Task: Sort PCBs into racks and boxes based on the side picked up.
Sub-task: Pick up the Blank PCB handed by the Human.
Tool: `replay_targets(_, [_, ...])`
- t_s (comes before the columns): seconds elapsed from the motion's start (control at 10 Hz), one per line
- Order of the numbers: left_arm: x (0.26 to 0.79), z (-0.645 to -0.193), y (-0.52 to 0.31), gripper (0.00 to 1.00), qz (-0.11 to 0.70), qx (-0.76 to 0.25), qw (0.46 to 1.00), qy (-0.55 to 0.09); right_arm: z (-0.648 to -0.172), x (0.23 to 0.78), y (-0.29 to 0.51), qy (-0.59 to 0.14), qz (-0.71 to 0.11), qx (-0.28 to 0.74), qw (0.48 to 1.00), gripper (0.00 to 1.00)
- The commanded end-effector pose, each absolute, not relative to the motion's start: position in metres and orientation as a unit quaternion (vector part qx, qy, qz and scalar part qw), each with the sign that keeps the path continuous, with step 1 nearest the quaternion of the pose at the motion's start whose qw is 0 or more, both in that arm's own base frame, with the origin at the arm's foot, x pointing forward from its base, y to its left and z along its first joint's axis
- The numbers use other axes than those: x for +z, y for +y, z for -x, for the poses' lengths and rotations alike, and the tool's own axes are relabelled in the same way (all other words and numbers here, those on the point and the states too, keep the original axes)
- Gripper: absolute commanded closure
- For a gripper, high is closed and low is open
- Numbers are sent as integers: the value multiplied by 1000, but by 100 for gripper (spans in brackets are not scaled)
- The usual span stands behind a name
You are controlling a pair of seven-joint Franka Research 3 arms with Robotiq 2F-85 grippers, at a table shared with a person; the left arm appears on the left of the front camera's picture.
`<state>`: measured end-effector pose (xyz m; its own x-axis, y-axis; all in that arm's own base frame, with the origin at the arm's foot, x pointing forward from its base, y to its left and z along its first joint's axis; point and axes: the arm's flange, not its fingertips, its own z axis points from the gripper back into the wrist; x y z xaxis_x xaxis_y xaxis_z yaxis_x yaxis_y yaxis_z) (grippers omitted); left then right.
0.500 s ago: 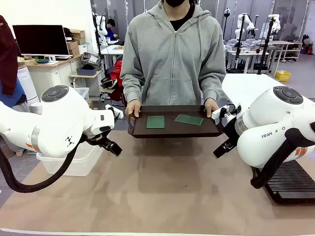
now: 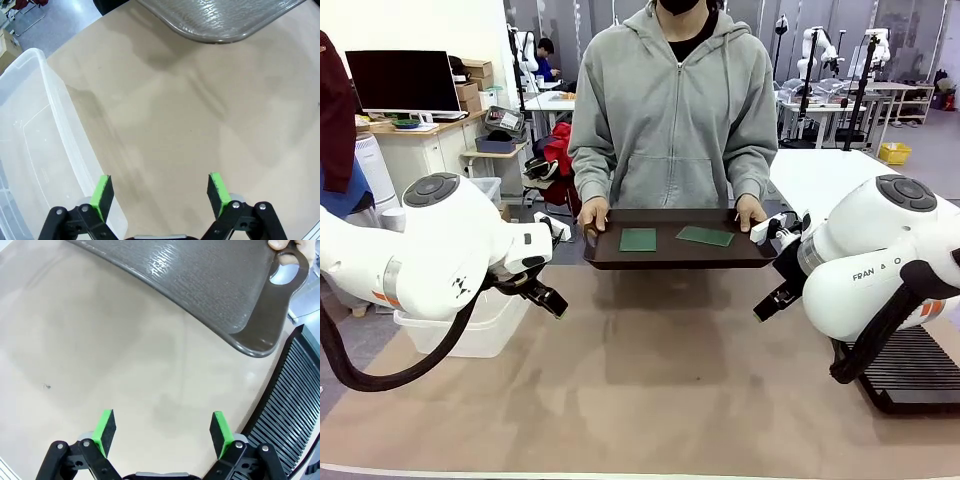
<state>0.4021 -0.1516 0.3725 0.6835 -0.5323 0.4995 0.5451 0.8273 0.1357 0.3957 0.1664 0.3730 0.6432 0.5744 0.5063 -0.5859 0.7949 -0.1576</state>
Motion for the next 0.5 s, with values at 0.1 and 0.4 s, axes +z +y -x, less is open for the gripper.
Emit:
replay_targets(0.1, [372, -402, -151, 0, 12, -293, 917, -268, -396, 373, 166, -276, -11, 320, 906, 0])
replay_targets(0.4, [372, -402, -151, 0, 12, -293, 917, -268, -396, 373, 166, -276, -11, 320, 906, 0])
